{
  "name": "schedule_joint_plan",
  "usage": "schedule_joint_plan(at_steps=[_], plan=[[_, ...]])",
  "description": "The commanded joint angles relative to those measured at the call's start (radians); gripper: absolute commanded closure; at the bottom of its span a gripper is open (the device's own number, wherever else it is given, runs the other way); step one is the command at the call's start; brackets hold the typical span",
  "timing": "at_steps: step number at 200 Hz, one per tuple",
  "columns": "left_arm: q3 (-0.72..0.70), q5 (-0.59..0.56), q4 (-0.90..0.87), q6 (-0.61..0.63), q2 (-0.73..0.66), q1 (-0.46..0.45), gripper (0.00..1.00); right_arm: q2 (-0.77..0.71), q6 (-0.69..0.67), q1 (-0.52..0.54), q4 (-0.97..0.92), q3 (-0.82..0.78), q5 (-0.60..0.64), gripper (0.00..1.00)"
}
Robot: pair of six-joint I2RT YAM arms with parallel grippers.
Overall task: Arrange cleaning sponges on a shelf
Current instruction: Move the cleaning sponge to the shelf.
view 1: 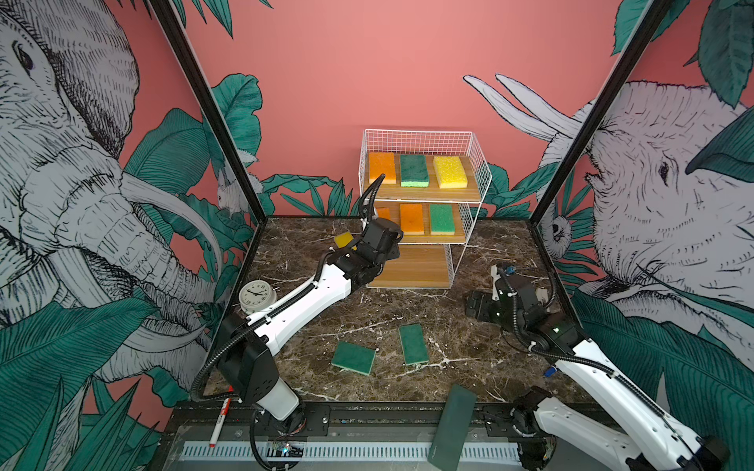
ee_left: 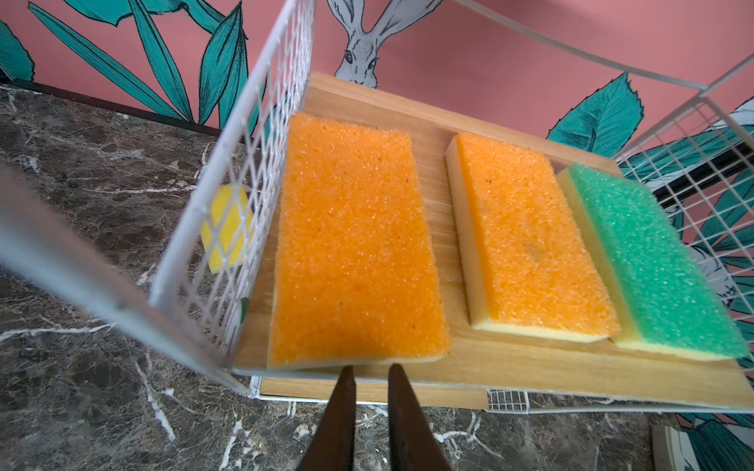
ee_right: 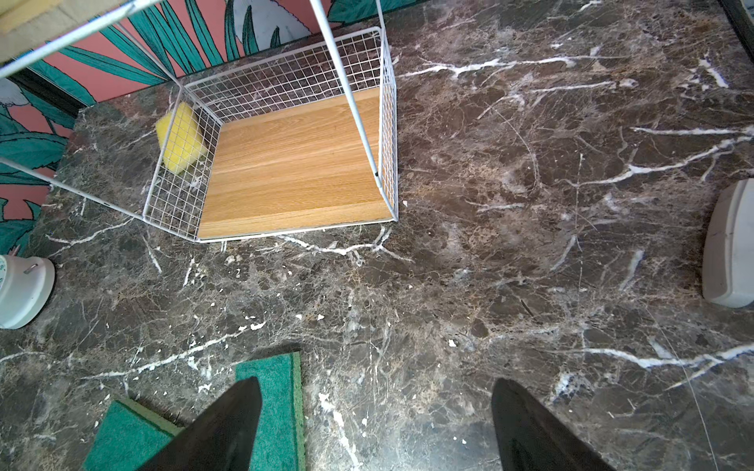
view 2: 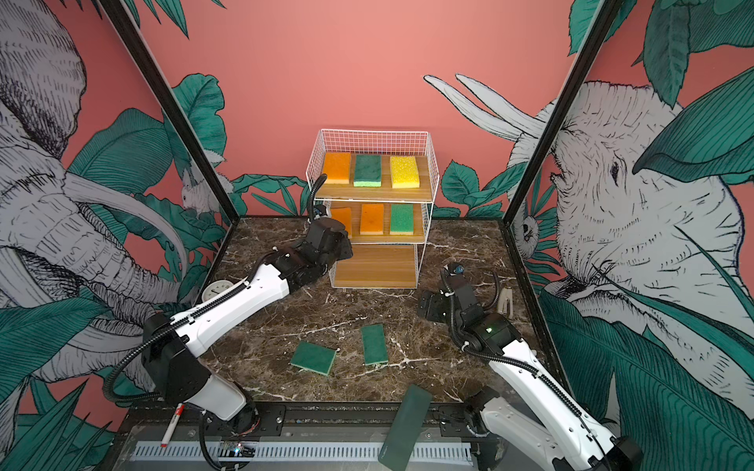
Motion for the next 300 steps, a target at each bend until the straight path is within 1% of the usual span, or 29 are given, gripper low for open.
schedule_joint_plan(at_steps=[1, 107, 164, 300], plan=[[0.033, -0.032, -0.020, 0.001, -0.006, 0.005, 0.81, -0.017, -0.012, -0.005, 0.000, 0.006, 0.015, 0.09], [0.026, -0.052, 0.015, -0.001, 0.005, 0.016, 0.81, -0.017, -0.001, -0.005, 0.009, -0.002, 0.009, 0.09], [0.013, -0.073, 0.068, -0.004, 0.014, 0.017, 0.81, -0.016, 0.011, -0.005, 0.021, -0.018, -0.005, 0.09], [0.031, -0.132, 0.056, 0.004, 0.036, 0.021, 0.80, -0.022, 0.010, -0.005, 0.014, -0.021, -0.003, 0.09]])
